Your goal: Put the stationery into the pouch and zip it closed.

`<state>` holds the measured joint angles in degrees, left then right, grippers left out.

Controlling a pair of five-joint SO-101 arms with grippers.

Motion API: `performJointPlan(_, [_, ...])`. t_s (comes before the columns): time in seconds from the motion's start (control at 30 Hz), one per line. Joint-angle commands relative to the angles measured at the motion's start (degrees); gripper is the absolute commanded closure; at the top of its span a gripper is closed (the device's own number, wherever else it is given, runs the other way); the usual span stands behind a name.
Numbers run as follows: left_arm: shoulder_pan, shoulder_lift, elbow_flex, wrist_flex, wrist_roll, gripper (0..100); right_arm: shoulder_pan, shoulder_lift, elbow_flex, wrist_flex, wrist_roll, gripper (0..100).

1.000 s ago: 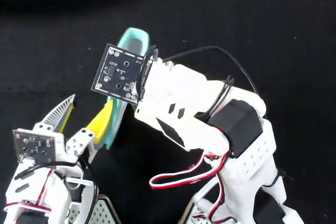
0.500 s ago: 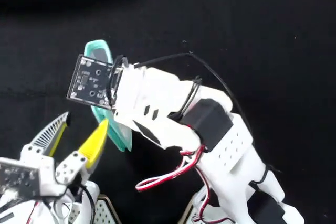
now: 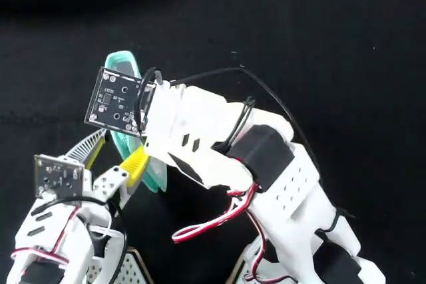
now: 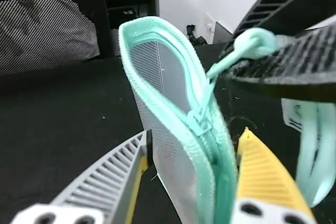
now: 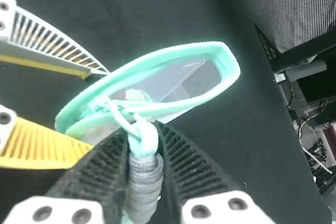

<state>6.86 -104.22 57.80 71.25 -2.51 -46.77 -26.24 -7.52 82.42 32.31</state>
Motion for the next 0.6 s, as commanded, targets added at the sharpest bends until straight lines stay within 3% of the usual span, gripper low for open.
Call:
performJointPlan(0.0, [-0.7,-0.1,0.7,-2.5,-0.9,72,-0.4,-0.3,-0.2,-1.0,-0.6,98.6])
performJointPlan(0.07, [-0.7,-0.1,1.1,-2.6,-2.5,74,-0.4,-0.3,-0.2,-0.2,-0.6,98.6])
performJointPlan(0.23, [-0.3,-0.1,0.5,-2.7,-4.5,94,-0.3,-0.3,-0.2,1.9,-0.6,98.6])
performJointPlan(0.57, [-0.4,-0.2,0.0,-2.2,-9.4,97,-0.3,-2.0,7.3,2.2,-0.9,98.6])
